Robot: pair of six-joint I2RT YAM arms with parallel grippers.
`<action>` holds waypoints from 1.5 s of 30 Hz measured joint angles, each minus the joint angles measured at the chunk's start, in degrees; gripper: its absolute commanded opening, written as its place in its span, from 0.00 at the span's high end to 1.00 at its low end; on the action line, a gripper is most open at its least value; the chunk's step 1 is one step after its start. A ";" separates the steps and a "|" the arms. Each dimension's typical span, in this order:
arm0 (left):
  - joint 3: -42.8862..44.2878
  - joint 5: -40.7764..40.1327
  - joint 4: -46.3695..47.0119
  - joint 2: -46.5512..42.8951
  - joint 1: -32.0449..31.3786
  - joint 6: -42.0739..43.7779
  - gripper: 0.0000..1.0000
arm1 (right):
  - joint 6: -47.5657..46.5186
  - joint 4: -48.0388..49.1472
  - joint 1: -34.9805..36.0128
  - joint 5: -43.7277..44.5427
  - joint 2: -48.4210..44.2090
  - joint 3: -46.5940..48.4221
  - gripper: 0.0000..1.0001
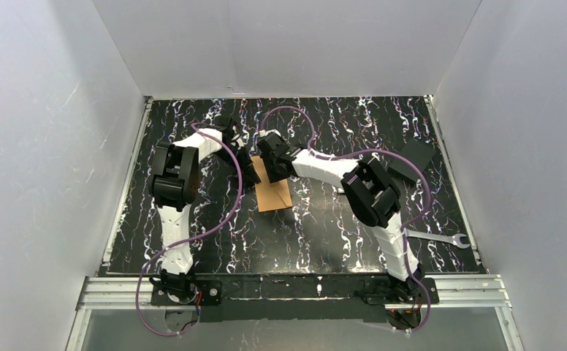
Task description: Place the letter into the envelope and seal it
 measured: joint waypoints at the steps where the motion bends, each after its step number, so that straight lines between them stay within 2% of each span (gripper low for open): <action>1: 0.39 0.17 -0.52 0.33 0.11 0.44 0.96 | -0.15 -0.83 0.35 1.05 0.44 0.74 0.68; 3: 1.14 0.35 -1.44 0.85 0.20 1.57 1.00 | -0.50 -1.40 0.76 3.28 1.64 2.75 0.70; 8: 2.08 0.31 -2.23 1.33 0.00 4.00 1.00 | -1.70 -1.66 0.79 7.10 5.62 8.68 0.74; 18: 3.72 0.52 -2.05 2.19 0.04 5.31 1.00 | -5.03 -3.10 0.94 8.39 11.34 17.86 0.73; 22: 2.51 3.17 0.20 2.16 1.51 2.80 1.00 | -6.21 0.76 0.87 7.54 9.68 13.88 0.72; 28: -0.52 9.62 10.05 2.12 7.23 -5.01 1.00 | -8.83 10.49 0.39 5.03 6.05 5.20 0.72; 31: -0.55 11.58 15.93 2.12 8.76 -8.74 1.00 | -10.14 12.28 0.39 4.22 5.60 3.91 0.72; 37: -2.27 15.39 27.12 2.12 8.00 -14.69 1.00 | -11.17 12.70 0.24 3.21 5.53 3.72 0.73; 41: -2.21 15.93 30.01 2.19 7.28 -16.63 1.00 | -11.15 12.70 0.04 2.99 5.53 3.72 0.73; 45: 0.15 13.60 27.32 3.34 6.23 -14.34 1.00 | -11.15 12.70 -0.02 2.82 5.51 3.74 0.72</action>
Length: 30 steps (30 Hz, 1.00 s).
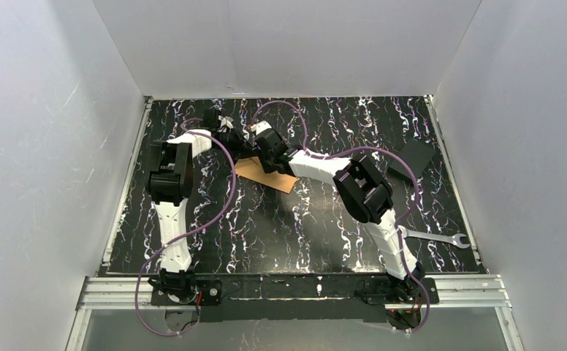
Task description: Place the letter into the envelope and seal it
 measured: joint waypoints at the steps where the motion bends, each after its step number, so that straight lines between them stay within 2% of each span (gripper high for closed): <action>1: 0.70 -0.79 -1.40 0.37 -0.20 1.16 1.00 | -0.02 0.00 -0.02 -0.07 -0.02 -0.02 0.72; 7: 5.42 -4.31 -11.63 4.00 -1.16 7.54 1.00 | -1.46 2.36 -0.28 -1.49 -0.98 -2.12 0.71; 14: 9.77 -7.39 -18.86 4.87 -1.77 12.26 1.00 | -4.55 2.29 -1.11 -5.33 -1.75 -2.36 0.69; 23: 14.14 -7.02 -24.06 7.06 -1.77 15.30 1.00 | -7.67 -1.20 -1.73 -9.57 1.64 4.02 0.72; 30: 14.99 -6.21 -25.11 7.74 -1.57 15.98 1.00 | -9.38 -0.07 -1.73 -10.10 2.08 3.98 0.74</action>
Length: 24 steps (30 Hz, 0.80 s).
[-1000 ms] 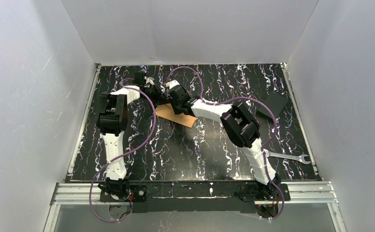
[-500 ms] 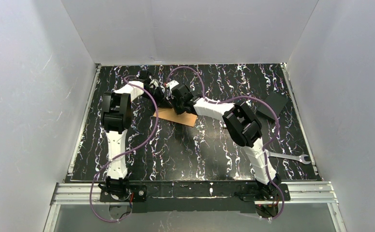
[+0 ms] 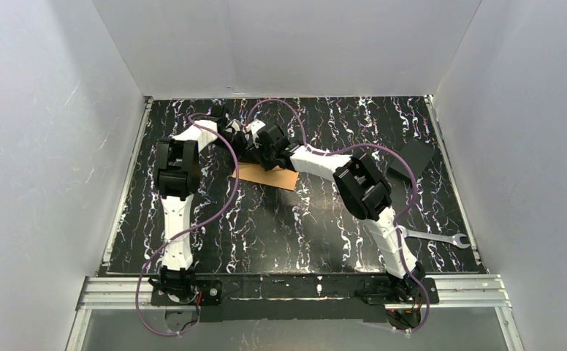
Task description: Place the letter into the envelope and seal it
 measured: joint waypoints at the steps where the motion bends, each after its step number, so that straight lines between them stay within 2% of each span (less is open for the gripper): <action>1: 0.00 0.59 0.02 0.20 0.22 -0.07 1.00 | -0.44 0.50 0.00 -0.07 -0.02 -0.35 0.74; 9: 1.18 8.11 -0.31 3.08 2.36 -1.22 1.00 | -4.04 6.29 0.55 0.70 -2.38 -6.21 0.75; 24: 5.33 6.45 -6.45 4.68 2.38 1.42 1.00 | -4.33 -0.79 -2.78 -1.51 -6.45 -9.57 0.76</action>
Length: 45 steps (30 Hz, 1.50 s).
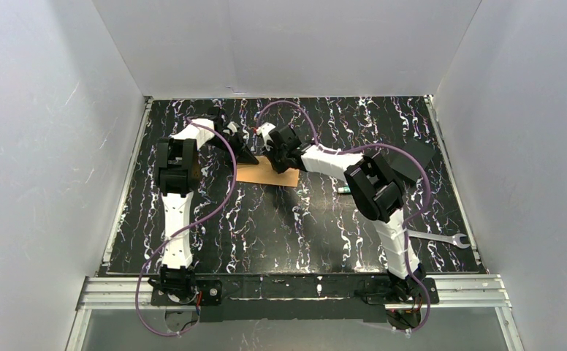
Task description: Place the letter into the envelope and seal it
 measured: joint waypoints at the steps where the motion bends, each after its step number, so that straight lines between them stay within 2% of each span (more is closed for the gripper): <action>1: 0.09 -0.02 -0.09 0.02 0.00 0.09 1.00 | 0.07 -0.70 -0.15 0.04 0.07 0.37 0.76; 7: 0.33 -0.04 -0.42 0.11 0.00 0.85 1.00 | 0.28 -5.03 -0.13 0.13 1.73 4.46 0.75; 13: 0.35 -0.13 -0.68 0.11 0.66 1.11 1.00 | -1.18 -11.19 1.18 1.75 6.29 13.31 0.75; 19: 0.35 -0.20 -0.83 0.11 1.40 1.11 1.00 | -2.25 -11.93 2.62 3.15 8.15 16.35 0.75; 30: 0.35 -0.26 -0.83 0.11 1.40 1.07 1.00 | -0.44 -11.39 3.85 0.52 13.18 24.15 0.75; 34: 0.35 -0.33 -0.83 0.11 1.40 1.03 1.00 | -0.22 -10.54 3.98 1.33 12.72 22.88 0.76; 41: 0.52 -0.52 -1.03 0.11 1.33 1.03 1.00 | -2.32 -1.70 4.55 4.66 6.05 9.57 0.75; 45: 0.59 -0.57 -1.07 0.11 1.31 1.57 1.00 | -1.97 -1.99 4.00 5.07 4.61 7.50 0.75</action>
